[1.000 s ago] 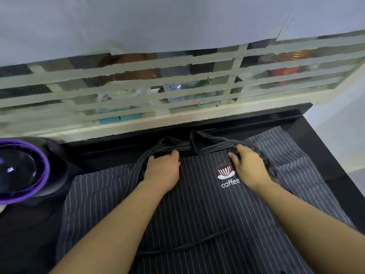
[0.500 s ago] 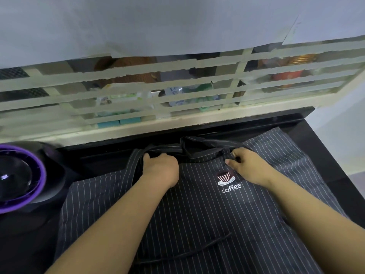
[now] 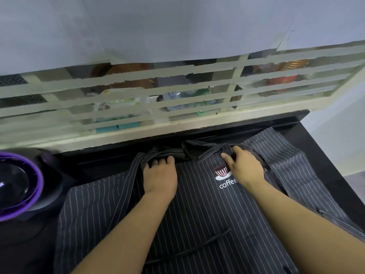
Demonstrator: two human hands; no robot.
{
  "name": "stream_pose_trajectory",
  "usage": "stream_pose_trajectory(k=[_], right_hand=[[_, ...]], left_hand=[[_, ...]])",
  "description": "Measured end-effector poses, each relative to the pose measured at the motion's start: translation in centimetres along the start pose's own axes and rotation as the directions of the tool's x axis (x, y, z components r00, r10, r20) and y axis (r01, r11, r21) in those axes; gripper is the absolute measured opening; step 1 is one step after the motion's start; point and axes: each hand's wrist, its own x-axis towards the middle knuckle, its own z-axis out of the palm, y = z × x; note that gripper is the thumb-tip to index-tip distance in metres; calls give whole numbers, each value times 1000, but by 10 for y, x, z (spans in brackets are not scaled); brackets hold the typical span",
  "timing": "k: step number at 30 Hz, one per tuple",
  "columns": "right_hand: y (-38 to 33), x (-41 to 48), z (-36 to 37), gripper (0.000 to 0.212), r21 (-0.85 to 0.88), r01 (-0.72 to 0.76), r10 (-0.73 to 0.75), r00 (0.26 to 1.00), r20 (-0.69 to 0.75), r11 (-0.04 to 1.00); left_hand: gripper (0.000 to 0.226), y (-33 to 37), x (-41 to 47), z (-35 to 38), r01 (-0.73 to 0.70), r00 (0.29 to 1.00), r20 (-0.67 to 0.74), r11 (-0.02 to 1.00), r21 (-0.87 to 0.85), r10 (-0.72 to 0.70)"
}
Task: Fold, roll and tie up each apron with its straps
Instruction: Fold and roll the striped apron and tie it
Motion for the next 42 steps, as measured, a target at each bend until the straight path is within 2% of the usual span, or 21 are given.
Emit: stream_pose_trajectory(k=[2,4,6,7,8,10,12,15,19,23,25,27,29,32,35,36,38,40,42], right_hand=[[-1,-7,7,45,-1,11,-11,1000,-18,1000],[2,-23,9,52,124,68,-54,992,-116,990],[12,-46,9,53,106,215,-181,949,-260,971],[20,-59,11,51,42,296,-270,915,-300,954],[30,-70,15,50,-20,358,-348,891,-291,933],[51,-97,27,53,-152,409,-429,894,-132,900],[71,-119,39,61,-289,374,-378,925,43,881],[87,-145,48,68,-373,284,-260,959,115,883],[83,-182,44,81,-323,230,-204,972,113,918],[59,-177,27,78,-229,330,-324,944,62,916],[48,-154,20,80,-266,375,-345,926,152,888],[49,-126,14,73,-301,337,-245,920,305,892],[52,-101,4,70,-329,284,-145,910,388,901],[57,-74,-5,72,-318,223,-98,925,366,921],[49,-62,-10,69,-197,142,-93,966,239,970],[44,-65,-12,64,-141,156,-130,975,179,978],[35,-82,-13,51,-82,286,-281,957,72,955],[27,-107,-12,38,-91,501,-497,866,61,861],[23,-147,-4,25,-49,669,-652,736,182,742]], left_hand=[[55,0,-3,-1,-57,996,-68,997,-50,54],[69,-4,-15,1,-202,958,-224,976,-84,179],[71,-9,-36,19,-360,876,-385,925,-121,290],[66,-11,-53,30,-413,851,-409,900,-137,329],[58,-11,-70,41,-440,843,-405,887,-141,354],[48,-15,-103,62,-402,881,-326,906,-132,344],[54,-22,-129,80,-316,943,-147,942,-113,299],[62,-29,-147,94,-330,944,-39,942,-56,328],[65,-38,-165,95,-398,917,28,917,-8,398],[73,-50,-164,89,-420,906,26,906,-58,422],[72,-51,-164,87,-438,899,16,899,-28,439],[68,-52,-165,87,-445,894,70,895,20,443],[66,-54,-161,88,-436,900,55,899,47,433],[70,-59,-149,80,-447,894,42,894,20,446],[74,-59,-137,69,-439,897,53,899,2,438],[75,-58,-135,65,-447,894,45,895,7,446],[68,-57,-141,58,-471,882,-3,881,45,472],[51,-57,-151,57,-519,851,-85,855,14,518],[36,-60,-173,65,-631,765,-217,773,-60,607]])
